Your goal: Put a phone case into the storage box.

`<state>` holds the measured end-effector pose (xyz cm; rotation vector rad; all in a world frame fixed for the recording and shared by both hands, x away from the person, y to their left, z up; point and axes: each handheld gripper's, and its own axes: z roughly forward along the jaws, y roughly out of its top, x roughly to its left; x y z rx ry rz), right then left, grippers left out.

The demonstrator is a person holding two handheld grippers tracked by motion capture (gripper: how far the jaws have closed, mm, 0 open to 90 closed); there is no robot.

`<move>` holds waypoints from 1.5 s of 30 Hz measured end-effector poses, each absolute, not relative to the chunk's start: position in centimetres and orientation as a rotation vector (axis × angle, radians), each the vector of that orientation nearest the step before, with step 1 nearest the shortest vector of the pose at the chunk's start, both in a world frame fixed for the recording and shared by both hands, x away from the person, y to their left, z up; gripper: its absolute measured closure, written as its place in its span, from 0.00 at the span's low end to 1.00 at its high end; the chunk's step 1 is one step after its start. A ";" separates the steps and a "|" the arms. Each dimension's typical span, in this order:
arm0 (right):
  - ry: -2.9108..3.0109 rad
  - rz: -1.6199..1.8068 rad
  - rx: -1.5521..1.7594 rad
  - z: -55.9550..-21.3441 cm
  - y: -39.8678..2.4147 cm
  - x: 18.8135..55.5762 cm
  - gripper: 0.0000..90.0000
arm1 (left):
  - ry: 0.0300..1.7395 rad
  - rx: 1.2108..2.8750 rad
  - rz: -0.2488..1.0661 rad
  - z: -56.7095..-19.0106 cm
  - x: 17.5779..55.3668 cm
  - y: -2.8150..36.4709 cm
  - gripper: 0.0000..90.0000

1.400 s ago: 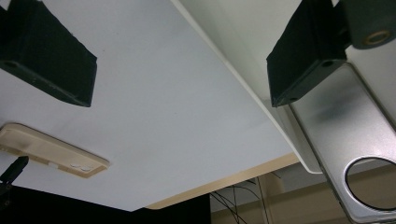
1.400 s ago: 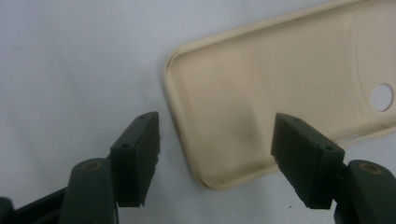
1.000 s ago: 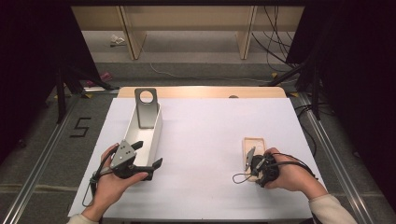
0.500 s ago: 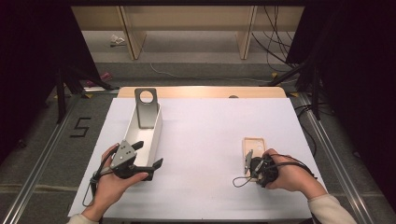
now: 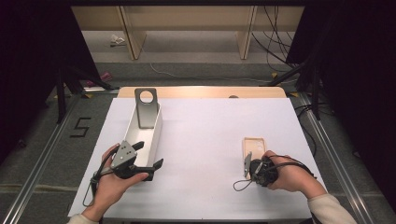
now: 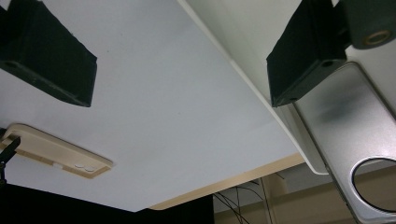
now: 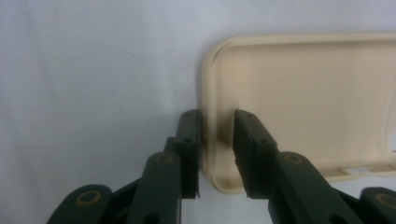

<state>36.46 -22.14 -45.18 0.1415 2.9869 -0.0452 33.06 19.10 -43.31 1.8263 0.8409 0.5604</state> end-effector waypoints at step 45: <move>2.988 -0.014 0.130 -44.8 -22.2 36.0 0.96 | 0.841 1.820 0.561 -43.3 33.1 19.2 0.10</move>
